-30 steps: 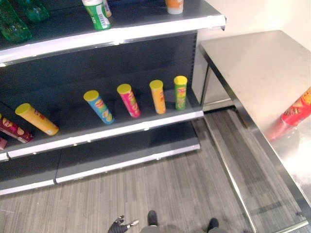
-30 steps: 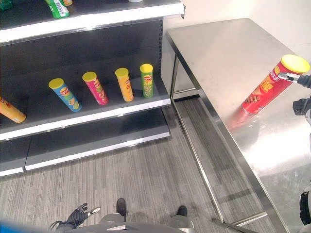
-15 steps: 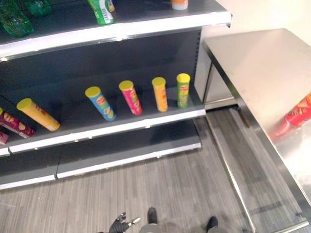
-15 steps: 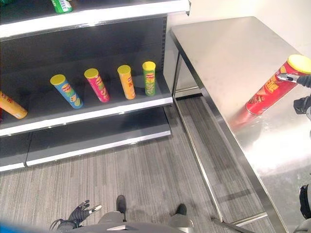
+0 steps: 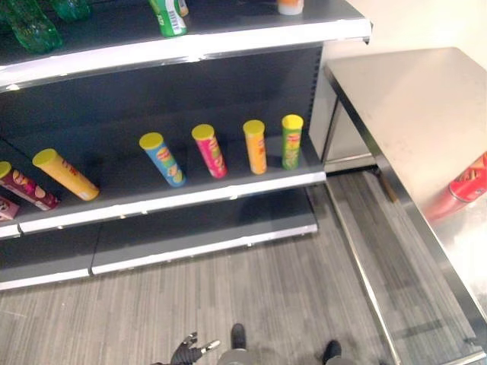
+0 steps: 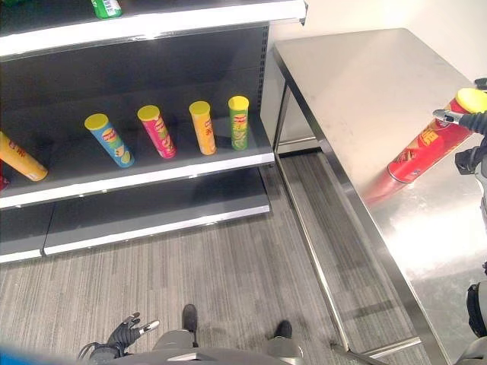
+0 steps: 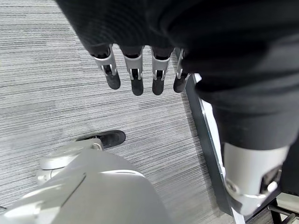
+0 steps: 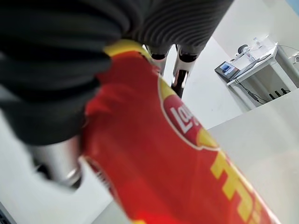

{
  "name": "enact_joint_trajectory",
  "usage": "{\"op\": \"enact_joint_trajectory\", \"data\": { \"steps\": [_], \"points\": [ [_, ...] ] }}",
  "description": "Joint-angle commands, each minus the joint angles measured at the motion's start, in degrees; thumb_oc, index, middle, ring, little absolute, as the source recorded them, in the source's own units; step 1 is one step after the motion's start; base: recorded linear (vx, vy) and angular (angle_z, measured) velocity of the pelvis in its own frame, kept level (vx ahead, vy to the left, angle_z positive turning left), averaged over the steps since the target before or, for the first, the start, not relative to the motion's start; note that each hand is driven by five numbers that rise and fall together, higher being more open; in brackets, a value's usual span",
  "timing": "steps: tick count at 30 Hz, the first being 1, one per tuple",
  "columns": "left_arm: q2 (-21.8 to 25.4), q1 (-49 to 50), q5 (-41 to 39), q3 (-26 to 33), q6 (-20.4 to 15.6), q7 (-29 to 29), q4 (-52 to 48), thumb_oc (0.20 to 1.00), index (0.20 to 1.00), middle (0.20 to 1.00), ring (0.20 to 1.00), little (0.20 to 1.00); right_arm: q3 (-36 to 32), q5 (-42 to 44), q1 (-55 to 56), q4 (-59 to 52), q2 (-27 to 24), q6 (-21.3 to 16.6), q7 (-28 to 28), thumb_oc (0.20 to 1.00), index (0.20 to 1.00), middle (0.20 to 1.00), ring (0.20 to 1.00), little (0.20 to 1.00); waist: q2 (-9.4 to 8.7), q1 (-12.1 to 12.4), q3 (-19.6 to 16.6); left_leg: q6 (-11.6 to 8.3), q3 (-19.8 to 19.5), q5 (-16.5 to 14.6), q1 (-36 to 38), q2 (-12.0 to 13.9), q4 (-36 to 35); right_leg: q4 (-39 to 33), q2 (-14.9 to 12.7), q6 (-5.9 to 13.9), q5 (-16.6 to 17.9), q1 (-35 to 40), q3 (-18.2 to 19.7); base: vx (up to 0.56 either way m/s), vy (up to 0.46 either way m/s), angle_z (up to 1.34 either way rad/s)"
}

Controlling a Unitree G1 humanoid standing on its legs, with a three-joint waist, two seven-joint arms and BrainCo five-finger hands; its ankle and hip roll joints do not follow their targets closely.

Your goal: Put the goods on the table back onto the shelves and tidy them up.

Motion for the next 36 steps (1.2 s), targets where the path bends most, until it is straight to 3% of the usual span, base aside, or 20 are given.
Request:
{"op": "enact_joint_trajectory", "data": {
  "steps": [1, 12, 18, 25, 29, 31, 33, 36],
  "points": [
    [3.33, -2.44, -2.25, -1.96, -1.41, 0.83, 0.87, 1.0, 1.0, 1.0, 1.0, 1.0, 5.53, 0.7, -4.9, 0.25, -3.38, -0.81, 1.16, 0.2, 0.2, 0.2, 0.2, 0.2, -2.98, 1.03, -0.06, -1.97, -1.25, -5.32, 1.96, 0.33, 2.4, 2.75, 2.52, -2.47, -8.51, -0.36, 2.91, 0.0, 0.0, 0.0],
    [3.23, -2.91, -1.93, -1.28, -1.19, 1.01, 1.71, 1.0, 1.0, 1.0, 1.0, 1.0, 2.0, 0.23, -1.06, -2.82, -4.2, -1.16, 0.33, 0.2, 0.2, 0.2, 0.2, 0.2, -3.2, 0.56, -0.18, -1.96, -0.91, -5.54, 2.28, 0.39, 2.31, 2.85, 2.48, -2.36, -8.47, -0.26, 3.14, 0.0, 0.0, 0.0],
    [2.47, -3.54, -0.87, 1.4, -0.92, 2.07, 2.48, 1.0, 1.0, 1.0, 1.0, 1.0, -15.06, 0.17, 10.35, -21.57, -3.81, -5.12, -6.4, 0.2, 0.2, 0.2, 0.2, 0.2, -3.07, -0.49, -0.77, -1.86, -0.74, -6.08, 3.03, 0.53, 2.18, 2.84, 2.57, -2.4, -8.92, 0.32, 3.33, 0.0, 0.0, 0.0],
    [2.57, -3.7, 0.17, 3.23, -0.79, 2.51, 2.2, 1.0, 1.0, 1.0, 1.0, 1.0, -24.03, -2.88, 16.36, -36.68, -3.3, -7.11, -8.34, 0.2, 0.2, 0.2, 0.2, 0.2, -3.3, -0.51, -1.3, -1.86, -0.95, -6.49, 3.33, 0.81, 2.73, 2.96, 2.76, -2.64, -9.5, 0.89, 3.48, -0.01, -0.021, -0.01],
    [2.92, -3.85, -0.63, 4.9, -1.57, 2.77, 0.75, 1.0, 1.0, 1.0, 1.0, 1.0, -23.52, -5.61, 15.88, -49.2, -4.37, -9.5, -5.85, 0.2, 0.2, 0.2, 0.2, 0.2, -3.1, 0.64, -0.81, -2.83, -2.22, -5.01, 2.31, 1.4, 2.56, 2.3, 3.82, -3.36, -10.22, 1.0, 2.92, -0.09, -0.079, 0.14],
    [3.19, -4.0, -1.37, 5.37, -2.11, 2.88, -0.45, 1.0, 1.0, 1.0, 1.0, 1.0, -22.7, -5.33, 14.49, -52.25, -5.51, -10.54, -4.72, 0.2, 0.2, 0.2, 0.2, 0.2, -2.83, 1.62, -0.06, -4.03, -4.46, -2.54, -0.19, 1.6, 2.38, 2.06, 4.29, -3.99, -10.75, 0.61, 1.15, -0.18, -0.113, 0.44],
    [2.98, -3.61, -1.93, 5.64, -2.5, 2.71, -0.77, 1.0, 1.0, 1.0, 1.0, 1.0, -20.72, -4.98, 12.45, -54.74, -6.22, -11.22, -3.14, 0.2, 0.2, 0.2, 0.2, 0.2, -2.86, 2.85, 0.48, -4.61, -6.32, -2.42, -1.88, 1.08, 3.14, 1.71, 4.23, -4.17, -10.81, 1.22, -0.97, -0.13, -0.067, 0.81],
    [2.03, -2.44, -2.77, 6.4, -2.9, 2.55, -0.95, 1.0, 1.0, 1.0, 1.0, 1.0, -17.07, -5.72, 9.56, -55.13, -7.17, -11.22, -2.4, 0.2, 0.2, 0.2, 0.2, 0.2, -2.6, 3.93, 1.48, -5.99, -6.45, -1.6, -3.49, 2.93, 5.22, 1.54, 3.2, -3.79, -10.46, 1.56, -2.84, -0.08, 0.097, 0.47]
  ]
}}
